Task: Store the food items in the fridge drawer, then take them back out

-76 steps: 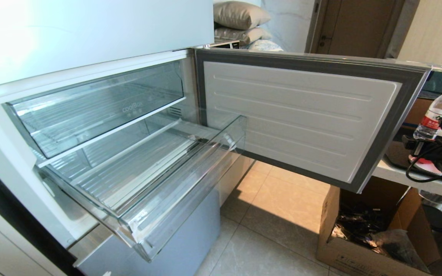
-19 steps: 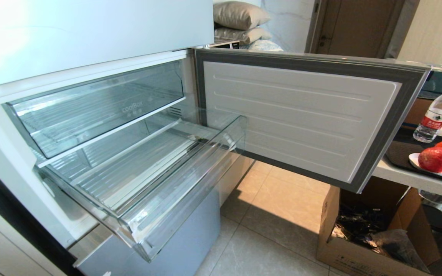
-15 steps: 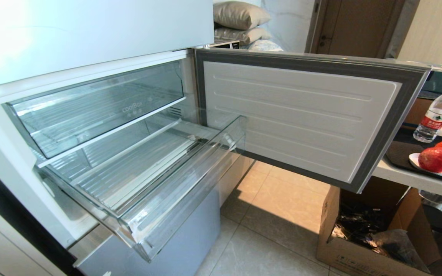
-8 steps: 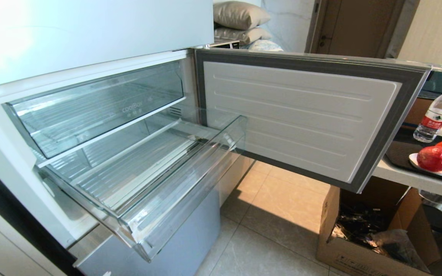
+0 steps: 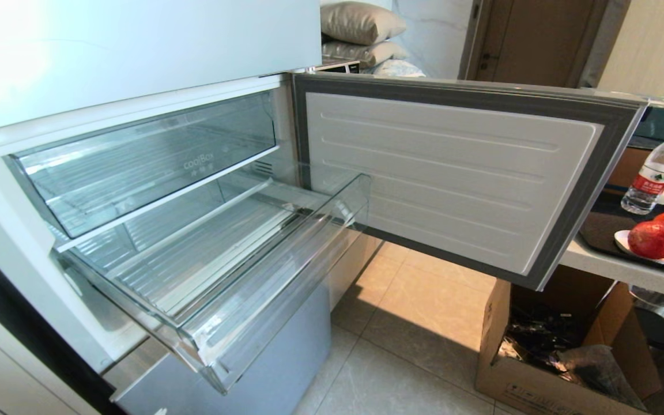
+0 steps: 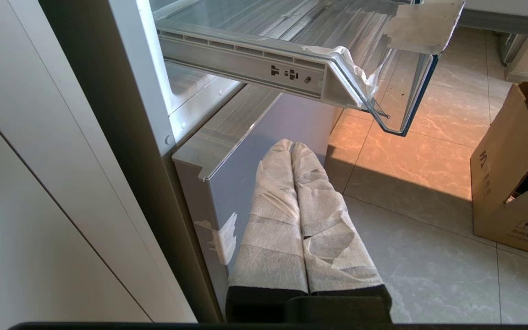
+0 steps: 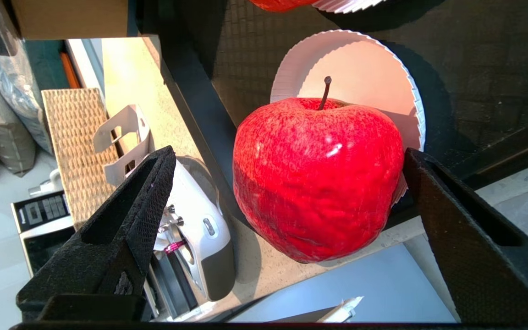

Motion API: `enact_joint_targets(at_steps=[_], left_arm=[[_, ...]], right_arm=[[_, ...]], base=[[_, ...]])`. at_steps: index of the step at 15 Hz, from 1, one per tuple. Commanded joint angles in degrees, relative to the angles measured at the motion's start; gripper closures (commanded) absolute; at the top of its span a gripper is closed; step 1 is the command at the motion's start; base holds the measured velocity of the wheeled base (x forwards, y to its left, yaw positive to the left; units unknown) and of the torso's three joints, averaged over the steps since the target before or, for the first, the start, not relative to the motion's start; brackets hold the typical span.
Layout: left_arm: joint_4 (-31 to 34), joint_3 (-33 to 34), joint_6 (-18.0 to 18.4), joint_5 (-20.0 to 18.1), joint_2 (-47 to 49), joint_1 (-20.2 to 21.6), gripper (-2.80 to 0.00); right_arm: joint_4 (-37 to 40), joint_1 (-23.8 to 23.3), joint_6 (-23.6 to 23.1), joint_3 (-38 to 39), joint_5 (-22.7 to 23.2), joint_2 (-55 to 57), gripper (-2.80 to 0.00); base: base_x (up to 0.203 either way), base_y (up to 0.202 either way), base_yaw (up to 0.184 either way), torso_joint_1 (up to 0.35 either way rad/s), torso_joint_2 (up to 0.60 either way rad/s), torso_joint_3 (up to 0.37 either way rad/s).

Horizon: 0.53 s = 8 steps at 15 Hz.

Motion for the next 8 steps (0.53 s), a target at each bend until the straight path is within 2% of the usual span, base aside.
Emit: enact_joint_targets(at_steps=[1,8], left_arm=[[0.0,0.0,0.0,0.0,0.0,0.0,0.00],[0.0,0.0,0.0,0.1,0.0,0.0,0.00]], right_arm=[[0.0,0.0,0.4,0.3,0.2,0.1,-2.80],[0.0,-0.1,0.4,0.4,1.4,0.8,-2.80]], base=[[0.000,0.000,0.000,0.000,0.00,0.000],[0.000,0.000,0.000,0.000,0.00,0.000]])
